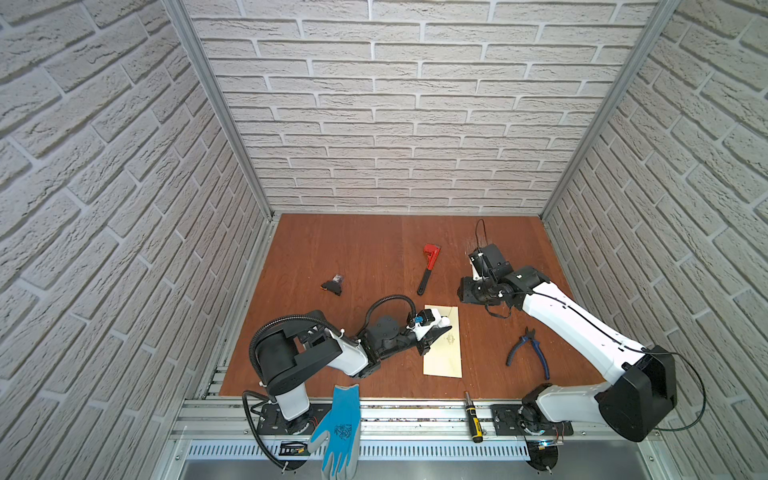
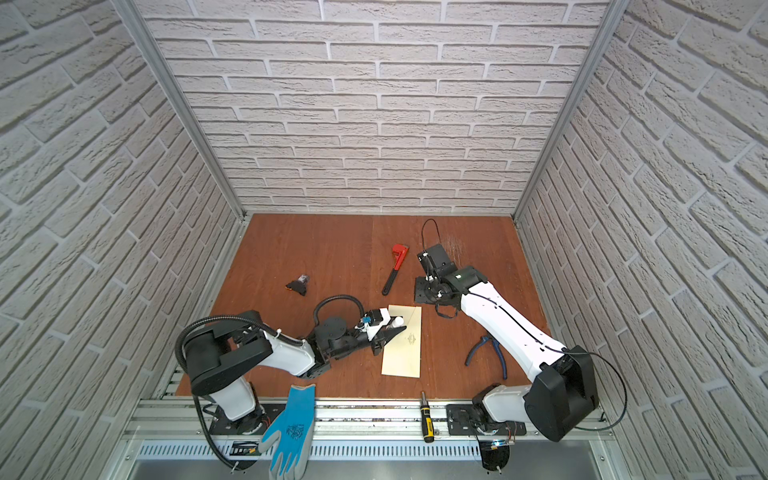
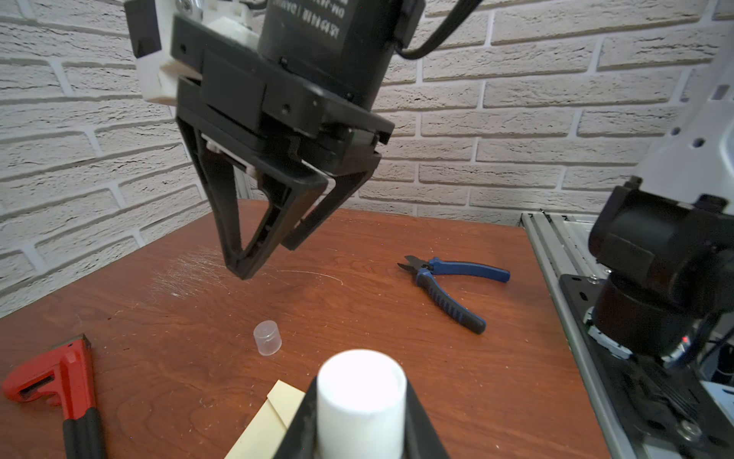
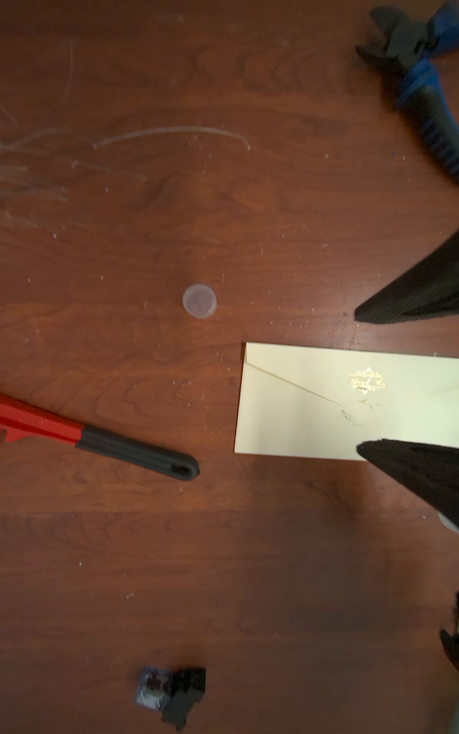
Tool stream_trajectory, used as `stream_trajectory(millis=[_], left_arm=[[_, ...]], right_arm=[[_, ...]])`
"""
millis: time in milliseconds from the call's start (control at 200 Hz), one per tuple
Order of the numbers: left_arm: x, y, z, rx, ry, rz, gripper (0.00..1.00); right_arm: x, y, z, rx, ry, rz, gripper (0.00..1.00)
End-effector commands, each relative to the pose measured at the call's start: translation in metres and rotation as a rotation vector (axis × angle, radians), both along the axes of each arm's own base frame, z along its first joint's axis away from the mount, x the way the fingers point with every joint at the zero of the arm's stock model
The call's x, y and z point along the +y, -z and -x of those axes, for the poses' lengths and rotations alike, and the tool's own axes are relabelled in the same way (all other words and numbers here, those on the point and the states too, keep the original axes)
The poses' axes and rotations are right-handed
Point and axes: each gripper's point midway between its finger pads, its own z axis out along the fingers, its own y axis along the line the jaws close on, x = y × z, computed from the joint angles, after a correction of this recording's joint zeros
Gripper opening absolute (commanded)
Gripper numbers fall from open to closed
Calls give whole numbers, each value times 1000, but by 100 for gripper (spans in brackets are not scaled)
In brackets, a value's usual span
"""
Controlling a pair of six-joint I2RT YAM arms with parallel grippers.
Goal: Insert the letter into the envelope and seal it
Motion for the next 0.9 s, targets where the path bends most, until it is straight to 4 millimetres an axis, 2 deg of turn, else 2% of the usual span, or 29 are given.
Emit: stream_trajectory(millis=[0,150,330,420,595,715,895], left_arm=[[-1,-44,-4,-65,-23,131,0],[11,-68,-9,-82,-59,186,0],[47,-114,-29,13,-153,353,0],[61,-138,-35,50,-167,425,0],[64,-167,-37,121,-141,451,0],[68,-185,-31,168,-61,557,0],[59,-195,-23,240,50,621,0]], right_arm=[[25,-13,4,-32,-86,-155,51],[31,-43,11,-174,-155,-229,53],[23,-71,22,-461,-243,-239,54],[37,-89,38,-641,-378,-302,54],[63,-108,71,-861,-622,-348,55],[77,-116,80,-920,-706,-375,57],[93,-131,92,-1033,-808,-411,60]])
